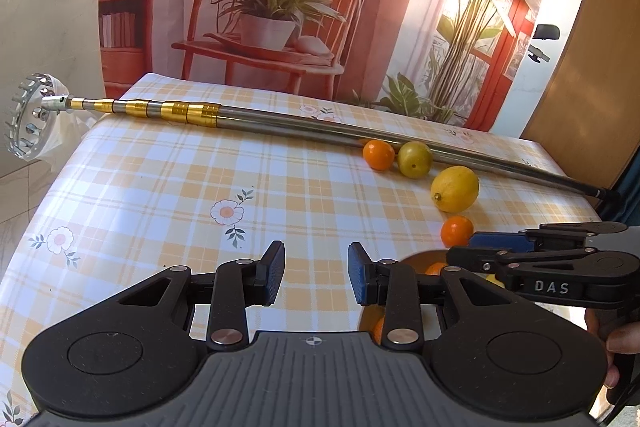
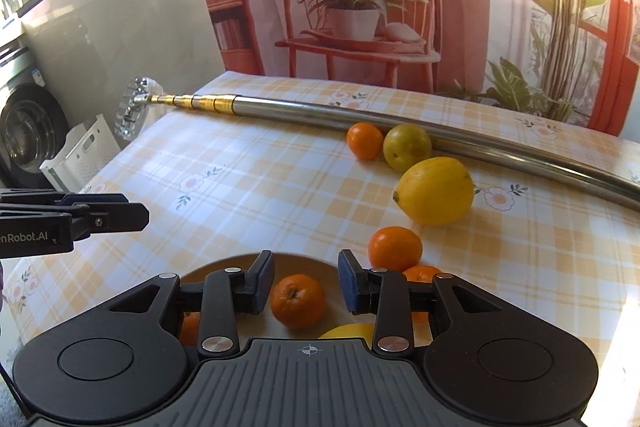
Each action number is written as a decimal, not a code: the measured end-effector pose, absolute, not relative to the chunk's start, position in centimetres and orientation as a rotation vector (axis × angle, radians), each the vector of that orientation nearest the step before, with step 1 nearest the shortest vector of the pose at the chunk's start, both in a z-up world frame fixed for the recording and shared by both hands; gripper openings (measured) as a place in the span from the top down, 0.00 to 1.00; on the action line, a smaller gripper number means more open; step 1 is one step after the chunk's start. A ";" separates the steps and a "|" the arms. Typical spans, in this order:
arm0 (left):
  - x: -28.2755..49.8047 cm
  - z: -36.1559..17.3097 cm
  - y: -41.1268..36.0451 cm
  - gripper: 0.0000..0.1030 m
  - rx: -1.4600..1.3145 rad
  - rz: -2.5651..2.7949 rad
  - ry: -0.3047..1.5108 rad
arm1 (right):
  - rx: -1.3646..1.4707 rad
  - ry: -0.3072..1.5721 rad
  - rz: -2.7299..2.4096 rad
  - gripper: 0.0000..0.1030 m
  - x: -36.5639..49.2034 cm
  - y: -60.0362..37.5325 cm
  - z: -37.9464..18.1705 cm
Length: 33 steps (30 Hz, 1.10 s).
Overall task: Organize fruits
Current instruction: 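Carry the kiwi and tangerine onto the white plate and open both tools, then close the left tool on a tangerine while the right tool moves toward a yellow lemon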
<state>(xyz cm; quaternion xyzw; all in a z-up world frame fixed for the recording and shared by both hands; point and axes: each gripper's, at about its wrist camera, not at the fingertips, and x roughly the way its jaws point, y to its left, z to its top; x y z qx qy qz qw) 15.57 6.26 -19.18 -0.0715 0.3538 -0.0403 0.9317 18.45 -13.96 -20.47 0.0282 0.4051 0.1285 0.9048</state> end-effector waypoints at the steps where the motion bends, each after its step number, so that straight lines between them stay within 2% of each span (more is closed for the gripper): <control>1: 15.6 -19.2 6.3 0.65 -0.149 -0.080 0.725 | 0.064 0.822 0.258 0.69 18.3 -14.4 -20.2; 14: 16.0 -19.0 6.1 0.65 -0.166 -0.018 0.729 | 0.133 0.707 0.087 0.68 16.2 -20.7 -19.7; 33: 16.3 -19.0 4.3 0.65 -0.111 -0.016 0.767 | 0.225 0.691 0.023 0.68 14.9 -24.3 -21.9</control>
